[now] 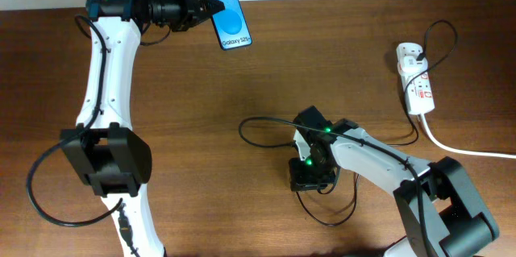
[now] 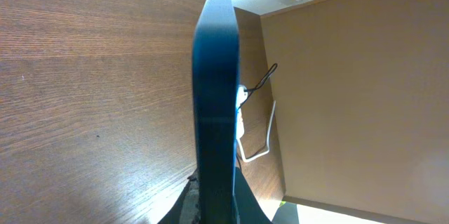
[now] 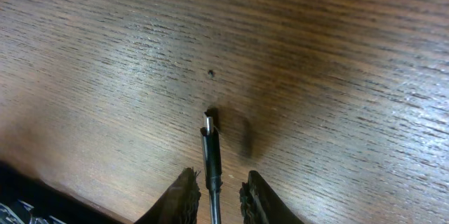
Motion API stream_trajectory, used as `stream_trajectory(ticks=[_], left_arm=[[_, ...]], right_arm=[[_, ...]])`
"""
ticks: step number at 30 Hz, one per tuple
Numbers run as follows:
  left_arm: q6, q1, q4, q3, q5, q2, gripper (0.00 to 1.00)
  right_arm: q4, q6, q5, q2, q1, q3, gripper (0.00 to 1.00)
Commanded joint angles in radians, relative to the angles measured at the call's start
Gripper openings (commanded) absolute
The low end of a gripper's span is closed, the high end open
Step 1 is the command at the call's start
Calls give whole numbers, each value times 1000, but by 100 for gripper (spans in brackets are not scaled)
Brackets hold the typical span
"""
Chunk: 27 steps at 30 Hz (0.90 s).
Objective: Plug charger to phone and switch on socket
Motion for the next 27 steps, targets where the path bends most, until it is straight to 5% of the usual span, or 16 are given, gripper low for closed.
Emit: stream_trajectory(ticks=[1, 15, 27], left_arm=[[17, 3, 5, 13, 23, 3, 0], [17, 3, 6, 13, 23, 3, 0], [17, 3, 6, 13, 23, 3, 0]], right_arm=[[6, 5, -9, 2, 1, -9, 26], [30, 13, -13, 2, 1, -30, 21], [29, 0, -39, 2, -6, -20, 6]])
